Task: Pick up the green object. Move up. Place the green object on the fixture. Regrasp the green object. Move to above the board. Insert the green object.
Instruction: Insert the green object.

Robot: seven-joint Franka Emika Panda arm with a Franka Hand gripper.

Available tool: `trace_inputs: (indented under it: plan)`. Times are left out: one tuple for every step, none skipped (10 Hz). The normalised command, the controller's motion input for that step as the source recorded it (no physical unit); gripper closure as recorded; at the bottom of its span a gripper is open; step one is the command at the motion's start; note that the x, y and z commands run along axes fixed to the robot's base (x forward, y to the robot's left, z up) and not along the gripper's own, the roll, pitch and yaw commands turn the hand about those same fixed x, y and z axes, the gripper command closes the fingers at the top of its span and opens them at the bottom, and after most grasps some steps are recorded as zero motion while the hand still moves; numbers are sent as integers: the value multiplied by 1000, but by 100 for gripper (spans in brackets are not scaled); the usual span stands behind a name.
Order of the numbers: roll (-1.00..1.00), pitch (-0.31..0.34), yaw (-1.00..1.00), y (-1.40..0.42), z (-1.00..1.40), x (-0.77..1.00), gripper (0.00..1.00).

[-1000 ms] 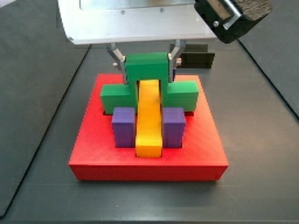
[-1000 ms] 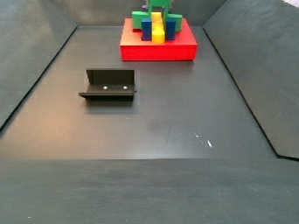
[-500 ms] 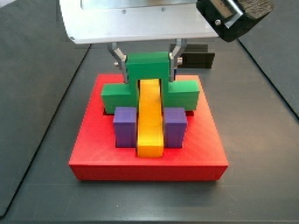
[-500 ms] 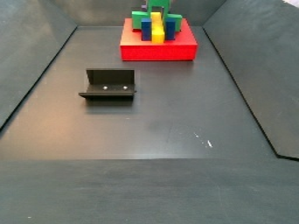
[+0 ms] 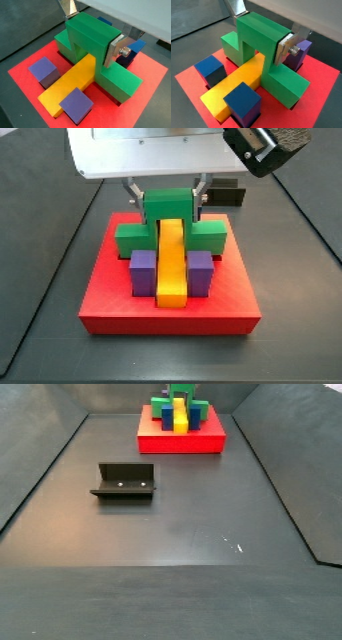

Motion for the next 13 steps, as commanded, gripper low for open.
trace_inputs:
  plan:
    - [24, 21, 34, -134, -277, 11, 100]
    - [6, 27, 46, -77, -274, 63, 100]
    - [1, 10, 46, -34, -334, 26, 100]
    - [0, 10, 43, -6, -309, 26, 100]
    - [0, 20, 43, 0, -229, 86, 100]
    - [0, 40, 57, 0, -157, 163, 100]
    - [0, 44, 60, 0, -143, 157, 100]
    - [0, 34, 57, 0, -237, 157, 100]
    - [0, 0, 46, 11, -374, 237, 100]
    - [4, 0, 60, 0, -443, 286, 100]
    - [16, 0, 37, 0, -460, 334, 100]
    - [20, 0, 20, 0, -529, 363, 100]
    - [40, 0, 14, 0, -606, 311, 100]
